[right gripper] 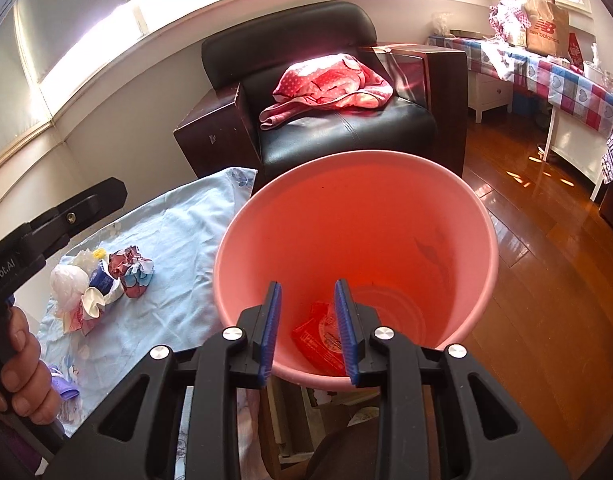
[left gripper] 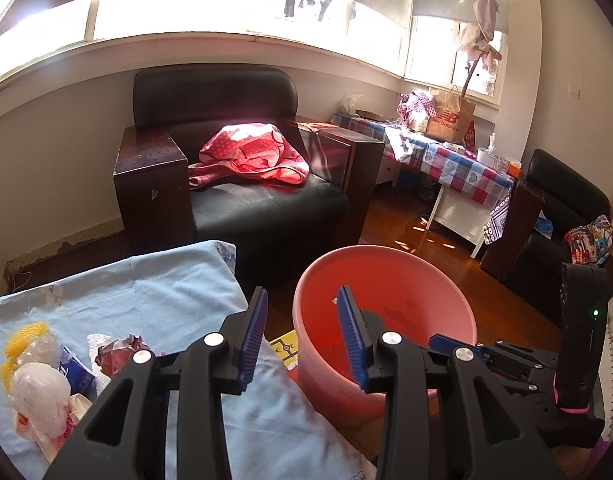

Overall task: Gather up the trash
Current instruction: 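Carry both items over the pink bucket and open both tools to drop them, then grasp the purple cloth with the left tool while the right tool grasps the white plastic bag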

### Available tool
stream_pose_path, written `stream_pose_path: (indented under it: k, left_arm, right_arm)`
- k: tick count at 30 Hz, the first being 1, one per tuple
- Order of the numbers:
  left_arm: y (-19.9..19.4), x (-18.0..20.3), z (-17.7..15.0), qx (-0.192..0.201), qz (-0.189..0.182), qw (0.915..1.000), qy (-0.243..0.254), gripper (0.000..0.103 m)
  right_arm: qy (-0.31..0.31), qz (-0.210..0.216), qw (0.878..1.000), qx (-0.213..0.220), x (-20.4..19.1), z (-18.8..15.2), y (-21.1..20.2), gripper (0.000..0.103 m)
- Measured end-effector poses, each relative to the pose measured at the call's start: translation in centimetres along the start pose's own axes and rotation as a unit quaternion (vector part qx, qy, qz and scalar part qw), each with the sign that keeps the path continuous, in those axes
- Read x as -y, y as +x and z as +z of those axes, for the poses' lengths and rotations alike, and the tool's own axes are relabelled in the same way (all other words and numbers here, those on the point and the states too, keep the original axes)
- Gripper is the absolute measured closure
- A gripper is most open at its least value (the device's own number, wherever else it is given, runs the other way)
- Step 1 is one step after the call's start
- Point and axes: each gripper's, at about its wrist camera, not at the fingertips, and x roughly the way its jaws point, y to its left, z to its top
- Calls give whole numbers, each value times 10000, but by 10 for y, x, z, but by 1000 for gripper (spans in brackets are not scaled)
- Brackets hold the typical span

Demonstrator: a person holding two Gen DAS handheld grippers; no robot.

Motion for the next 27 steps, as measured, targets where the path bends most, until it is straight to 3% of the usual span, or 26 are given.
stream_pose_path:
  k: [2, 4, 6, 10, 22, 27]
  left_arm:
    - [-14, -9, -1, 65, 71, 9999, -32, 61]
    - [-32, -19, -3, 129, 176, 9997, -53, 60]
    - [-48, -32, -7, 174, 306, 9993, -90, 60]
    - [-84, -62, -17, 270, 659, 9973, -198, 54]
    - [-185, -160, -73, 382, 1826, 9805, -621, 53]
    - [-200, -184, -106, 85, 1919, 9772, -905, 53]
  right_arm:
    - [-89, 42, 9999, 43, -7, -1, -4, 74]
    - [-135, 135, 9998, 83, -15, 0, -9, 62]
    - [-196, 242, 9994, 127, -25, -2, -13, 59]
    - [-433, 421, 9981, 137, -50, -7, -18, 59]
    - [-1301, 1128, 9848, -241, -143, -42, -16, 59]
    - [-1599, 1472, 9748, -509, -176, -59, -11, 59]
